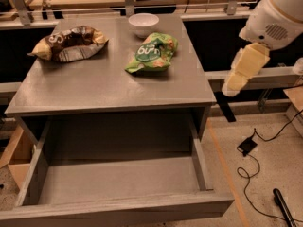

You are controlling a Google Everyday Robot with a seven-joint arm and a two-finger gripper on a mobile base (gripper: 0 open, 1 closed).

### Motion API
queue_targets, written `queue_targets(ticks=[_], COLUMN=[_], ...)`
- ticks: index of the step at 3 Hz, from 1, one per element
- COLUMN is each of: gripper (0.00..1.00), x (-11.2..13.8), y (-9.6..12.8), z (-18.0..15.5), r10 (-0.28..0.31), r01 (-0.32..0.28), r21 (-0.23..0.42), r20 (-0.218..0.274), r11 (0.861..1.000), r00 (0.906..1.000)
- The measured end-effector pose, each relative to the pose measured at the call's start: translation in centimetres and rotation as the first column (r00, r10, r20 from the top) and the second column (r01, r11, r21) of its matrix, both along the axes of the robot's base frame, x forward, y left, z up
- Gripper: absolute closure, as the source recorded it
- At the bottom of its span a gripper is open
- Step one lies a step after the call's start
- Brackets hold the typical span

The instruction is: Place green rice chip bag into top drawer

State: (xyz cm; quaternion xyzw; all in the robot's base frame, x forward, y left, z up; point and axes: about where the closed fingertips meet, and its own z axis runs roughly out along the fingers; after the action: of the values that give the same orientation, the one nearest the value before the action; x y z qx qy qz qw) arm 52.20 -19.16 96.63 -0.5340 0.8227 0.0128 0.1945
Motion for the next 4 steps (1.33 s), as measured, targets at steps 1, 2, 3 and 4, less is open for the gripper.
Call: queue_targets(ticks=[1,2,3,4], gripper=[0.0,0.0,0.0,0.0], x=[3.8,6.8,6.9,6.9], y=[1.2,2.8,2.9,2.9], z=[-1.0,-2.9,-3.1,-3.1], r10=[-0.125,-0.246,-0.283,-0.283], r01=[0.127,0.255,0.295,0.295], r21=[0.085,0.152,0.163,0.163], r20=[-0.025,-0.075,-0.093,-0.093], r11=[0.988,0.955,0.942,0.942], r00=[0.9919,0.9664,0.9547,0.9547])
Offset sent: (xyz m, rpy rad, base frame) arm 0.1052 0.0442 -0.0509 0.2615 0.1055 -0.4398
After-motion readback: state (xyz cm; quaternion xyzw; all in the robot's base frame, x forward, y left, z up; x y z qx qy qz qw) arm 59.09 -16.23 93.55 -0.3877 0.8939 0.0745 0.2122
